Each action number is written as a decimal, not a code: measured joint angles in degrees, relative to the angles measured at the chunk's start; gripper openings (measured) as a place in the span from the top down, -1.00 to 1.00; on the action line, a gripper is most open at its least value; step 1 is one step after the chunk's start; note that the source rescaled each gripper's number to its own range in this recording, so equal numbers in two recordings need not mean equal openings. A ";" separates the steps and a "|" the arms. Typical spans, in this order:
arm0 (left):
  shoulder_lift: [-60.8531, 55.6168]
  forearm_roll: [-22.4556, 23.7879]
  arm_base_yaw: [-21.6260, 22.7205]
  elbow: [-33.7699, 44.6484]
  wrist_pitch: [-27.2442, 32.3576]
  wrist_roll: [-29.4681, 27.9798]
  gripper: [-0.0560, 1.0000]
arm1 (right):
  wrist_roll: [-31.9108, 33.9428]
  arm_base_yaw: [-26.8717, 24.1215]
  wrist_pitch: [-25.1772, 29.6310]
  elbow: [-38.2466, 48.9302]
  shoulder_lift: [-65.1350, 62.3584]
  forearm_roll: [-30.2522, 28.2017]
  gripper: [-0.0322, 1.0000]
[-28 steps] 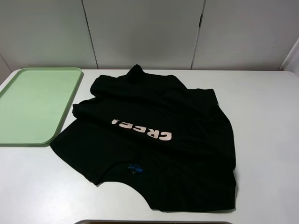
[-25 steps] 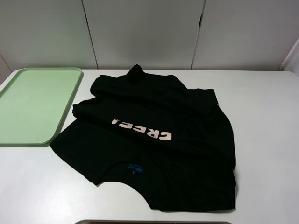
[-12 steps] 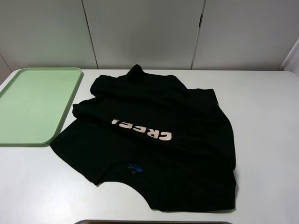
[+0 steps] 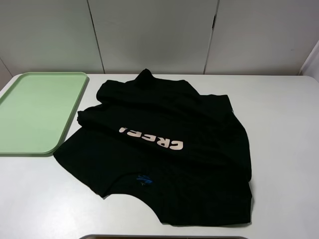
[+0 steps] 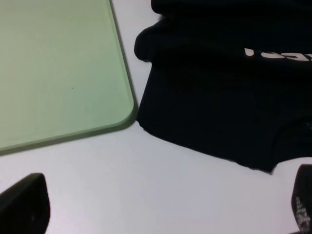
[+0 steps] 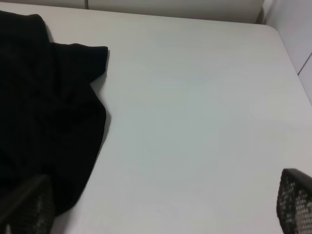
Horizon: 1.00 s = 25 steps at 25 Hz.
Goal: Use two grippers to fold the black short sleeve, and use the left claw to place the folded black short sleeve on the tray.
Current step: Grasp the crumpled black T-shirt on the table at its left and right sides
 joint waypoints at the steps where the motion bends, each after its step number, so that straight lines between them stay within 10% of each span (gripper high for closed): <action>1: 0.00 0.00 0.00 0.00 0.00 0.00 -1.00 | 0.00 0.07 0.00 0.00 0.00 0.00 -0.97; 25: 0.00 -0.34 -0.19 0.00 0.00 0.00 -1.00 | -0.23 3.48 0.00 0.00 0.00 0.37 -0.97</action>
